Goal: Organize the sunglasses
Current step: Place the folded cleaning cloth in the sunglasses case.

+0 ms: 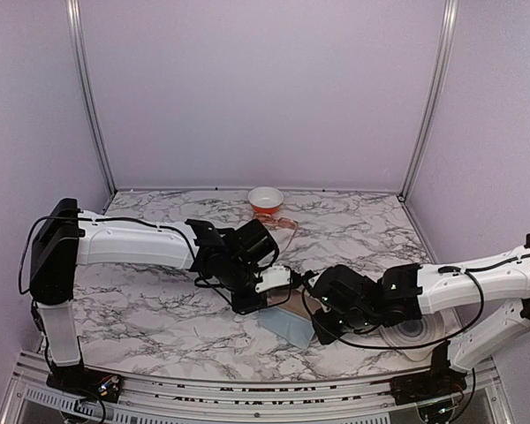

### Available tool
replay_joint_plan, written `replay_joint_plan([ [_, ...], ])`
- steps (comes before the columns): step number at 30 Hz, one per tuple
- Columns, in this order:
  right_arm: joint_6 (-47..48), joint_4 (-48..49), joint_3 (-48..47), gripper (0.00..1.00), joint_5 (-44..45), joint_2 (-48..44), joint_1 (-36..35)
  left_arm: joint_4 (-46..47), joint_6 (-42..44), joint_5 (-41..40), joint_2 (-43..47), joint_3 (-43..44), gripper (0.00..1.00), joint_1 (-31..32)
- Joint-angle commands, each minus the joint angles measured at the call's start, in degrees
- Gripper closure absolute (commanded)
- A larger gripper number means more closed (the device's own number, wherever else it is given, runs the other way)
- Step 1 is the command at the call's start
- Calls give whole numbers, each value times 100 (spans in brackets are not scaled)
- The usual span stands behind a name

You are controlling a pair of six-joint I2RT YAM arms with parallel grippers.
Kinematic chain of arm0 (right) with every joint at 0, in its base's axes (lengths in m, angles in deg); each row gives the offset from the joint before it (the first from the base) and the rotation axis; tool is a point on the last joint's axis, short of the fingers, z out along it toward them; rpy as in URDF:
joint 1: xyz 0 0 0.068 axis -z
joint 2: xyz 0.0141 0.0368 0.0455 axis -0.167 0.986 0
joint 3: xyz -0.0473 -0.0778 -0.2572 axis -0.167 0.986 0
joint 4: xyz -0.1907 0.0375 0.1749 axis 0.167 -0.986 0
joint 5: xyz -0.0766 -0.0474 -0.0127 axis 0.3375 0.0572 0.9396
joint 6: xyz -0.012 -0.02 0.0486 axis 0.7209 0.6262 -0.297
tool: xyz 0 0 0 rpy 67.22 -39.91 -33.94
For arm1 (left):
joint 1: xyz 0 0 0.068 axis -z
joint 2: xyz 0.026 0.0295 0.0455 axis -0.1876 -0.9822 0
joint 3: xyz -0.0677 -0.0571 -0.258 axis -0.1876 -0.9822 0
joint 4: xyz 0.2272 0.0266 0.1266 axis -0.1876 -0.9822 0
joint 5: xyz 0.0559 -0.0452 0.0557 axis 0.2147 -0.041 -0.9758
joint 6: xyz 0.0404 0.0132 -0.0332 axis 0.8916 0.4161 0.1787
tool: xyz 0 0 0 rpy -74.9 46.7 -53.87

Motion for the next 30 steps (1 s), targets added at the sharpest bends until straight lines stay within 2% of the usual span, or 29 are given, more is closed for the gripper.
replay_joint_plan([
  [1,55,-40,31,100,43,143,89,-114,-1,-175,-180,210,100,-23],
  [30,178,5,2,100,148,654,141,-72,253,-539,-904,692,100,-30],
])
